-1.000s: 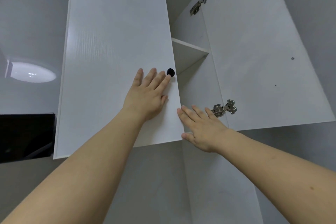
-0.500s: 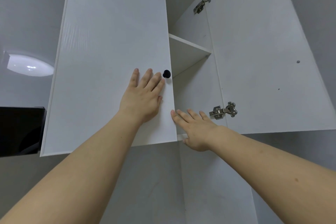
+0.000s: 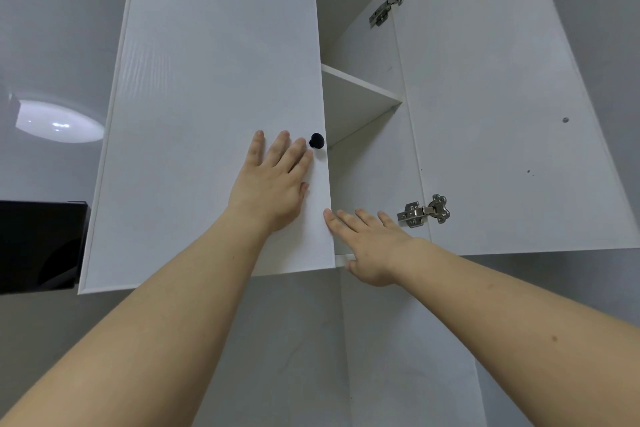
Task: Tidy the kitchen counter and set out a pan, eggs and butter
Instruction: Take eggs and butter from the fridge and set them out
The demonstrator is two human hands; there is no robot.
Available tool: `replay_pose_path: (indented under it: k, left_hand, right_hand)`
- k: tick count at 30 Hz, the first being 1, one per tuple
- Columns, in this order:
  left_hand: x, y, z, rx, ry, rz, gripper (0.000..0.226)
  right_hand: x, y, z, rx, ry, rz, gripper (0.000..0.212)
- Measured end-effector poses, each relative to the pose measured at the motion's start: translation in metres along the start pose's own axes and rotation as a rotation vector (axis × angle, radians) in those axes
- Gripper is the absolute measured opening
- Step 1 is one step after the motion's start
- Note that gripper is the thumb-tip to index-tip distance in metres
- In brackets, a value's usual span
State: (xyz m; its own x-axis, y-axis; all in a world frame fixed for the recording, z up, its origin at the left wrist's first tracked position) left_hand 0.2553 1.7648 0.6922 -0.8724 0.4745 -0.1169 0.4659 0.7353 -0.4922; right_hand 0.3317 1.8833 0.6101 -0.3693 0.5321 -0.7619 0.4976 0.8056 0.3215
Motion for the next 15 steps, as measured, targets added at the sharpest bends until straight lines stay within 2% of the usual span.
replay_pose_path:
  k: [5,7,10,15]
  left_hand:
    - [-0.012,0.0,0.003,0.108,0.263,0.05,0.034]
    - [-0.017,0.002,-0.001,0.12,0.313,0.085,0.028]
    - [-0.027,0.013,-0.016,0.121,0.322,0.132,0.032]
    - [-0.046,0.043,-0.047,0.127,0.393,0.266,0.036]
  right_hand:
    - [-0.015,0.014,0.0,0.008,-0.045,0.063,0.081]
    - [-0.028,0.027,0.001,0.039,-0.063,0.08,0.081]
    - [-0.057,0.055,0.001,0.098,-0.034,0.069,0.081]
    - [-0.114,0.116,0.015,0.381,0.116,-0.461,0.081]
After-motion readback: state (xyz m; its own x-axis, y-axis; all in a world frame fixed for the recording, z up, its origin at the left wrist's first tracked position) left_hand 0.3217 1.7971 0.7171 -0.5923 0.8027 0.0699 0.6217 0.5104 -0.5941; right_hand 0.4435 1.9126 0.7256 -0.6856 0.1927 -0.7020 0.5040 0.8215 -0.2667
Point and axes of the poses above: each hand's wrist, its own z-axis away from the middle knuckle, its own x-axis out of the palm, y = z × x, the point moved 6 cm from there along -z, towards the middle knuckle, and after that the axes turned 2 degrees about y, right-handed, at the moved point
